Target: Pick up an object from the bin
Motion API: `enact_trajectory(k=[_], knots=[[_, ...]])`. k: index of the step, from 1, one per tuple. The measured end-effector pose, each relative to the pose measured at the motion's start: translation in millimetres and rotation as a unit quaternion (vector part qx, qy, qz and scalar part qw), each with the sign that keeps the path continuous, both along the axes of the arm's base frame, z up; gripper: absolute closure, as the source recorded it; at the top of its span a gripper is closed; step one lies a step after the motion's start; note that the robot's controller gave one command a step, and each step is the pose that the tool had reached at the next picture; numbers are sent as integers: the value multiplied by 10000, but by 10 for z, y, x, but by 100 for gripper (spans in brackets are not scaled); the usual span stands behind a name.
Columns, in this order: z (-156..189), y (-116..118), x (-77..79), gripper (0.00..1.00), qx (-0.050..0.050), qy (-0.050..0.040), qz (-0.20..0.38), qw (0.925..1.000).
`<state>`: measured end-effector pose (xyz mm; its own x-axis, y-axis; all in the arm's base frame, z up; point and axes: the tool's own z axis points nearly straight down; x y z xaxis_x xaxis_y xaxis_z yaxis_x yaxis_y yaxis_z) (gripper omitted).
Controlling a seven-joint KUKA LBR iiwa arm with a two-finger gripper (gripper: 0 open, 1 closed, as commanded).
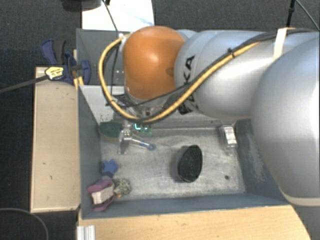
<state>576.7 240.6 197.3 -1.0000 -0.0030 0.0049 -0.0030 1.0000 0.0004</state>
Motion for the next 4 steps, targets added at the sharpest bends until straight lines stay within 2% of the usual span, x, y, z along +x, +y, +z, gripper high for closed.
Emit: enact_trajectory(k=[1,2,3,4], knots=[[-981,-267,-127,0,72,-153,-851,9962],[-932,41,-165,0,-53,-54,-1829,9831],[-987,16,-125,0,-40,-105,-2032,9791],[-990,29,-118,100,-17,-122,-2051,9787]])
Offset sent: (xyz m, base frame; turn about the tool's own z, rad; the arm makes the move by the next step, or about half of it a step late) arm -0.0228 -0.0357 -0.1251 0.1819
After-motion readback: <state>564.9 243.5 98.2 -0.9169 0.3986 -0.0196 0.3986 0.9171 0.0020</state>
